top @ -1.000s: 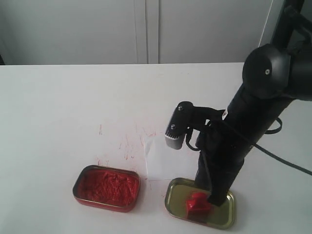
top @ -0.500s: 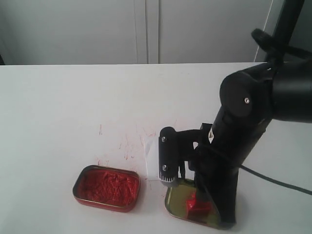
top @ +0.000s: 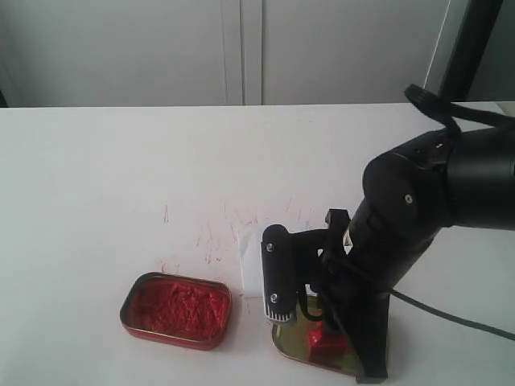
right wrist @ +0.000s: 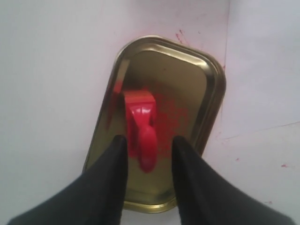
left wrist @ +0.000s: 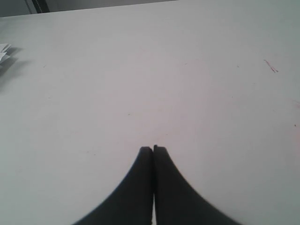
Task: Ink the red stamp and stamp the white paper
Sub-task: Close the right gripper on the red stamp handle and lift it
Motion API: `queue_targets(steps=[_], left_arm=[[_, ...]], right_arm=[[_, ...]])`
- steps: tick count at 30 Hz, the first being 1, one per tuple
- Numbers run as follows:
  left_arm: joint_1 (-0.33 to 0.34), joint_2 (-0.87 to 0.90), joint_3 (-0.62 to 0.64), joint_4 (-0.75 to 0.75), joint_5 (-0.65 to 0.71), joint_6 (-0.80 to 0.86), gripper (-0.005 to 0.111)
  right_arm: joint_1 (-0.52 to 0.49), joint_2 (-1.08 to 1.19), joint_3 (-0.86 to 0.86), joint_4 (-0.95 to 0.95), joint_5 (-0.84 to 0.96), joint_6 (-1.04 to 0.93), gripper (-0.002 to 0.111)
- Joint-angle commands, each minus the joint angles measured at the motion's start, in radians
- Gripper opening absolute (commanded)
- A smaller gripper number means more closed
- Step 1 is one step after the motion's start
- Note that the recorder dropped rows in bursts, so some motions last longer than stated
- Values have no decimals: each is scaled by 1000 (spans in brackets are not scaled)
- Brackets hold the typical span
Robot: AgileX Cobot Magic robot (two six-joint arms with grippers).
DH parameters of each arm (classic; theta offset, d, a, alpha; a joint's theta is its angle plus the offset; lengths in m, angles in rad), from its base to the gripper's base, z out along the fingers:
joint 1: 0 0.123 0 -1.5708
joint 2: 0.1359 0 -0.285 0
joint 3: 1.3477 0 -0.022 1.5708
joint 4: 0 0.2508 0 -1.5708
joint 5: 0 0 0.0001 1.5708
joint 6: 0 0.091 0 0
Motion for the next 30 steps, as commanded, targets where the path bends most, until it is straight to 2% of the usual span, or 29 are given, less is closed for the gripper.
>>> queue_targets(steps=[1, 26, 28, 30], left_arm=[[-6, 0, 2, -6, -2, -4, 0], [-6, 0, 2, -6, -2, -4, 0], [-6, 0, 2, -6, -2, -4, 0], [-6, 0, 2, -6, -2, -4, 0]], right_arm=[[-1, 19, 32, -3, -53, -8, 32], [-1, 88, 38, 22, -95, -8, 31], [-1, 88, 38, 25, -79, -8, 27], [-1, 88, 38, 31, -62, -8, 17]])
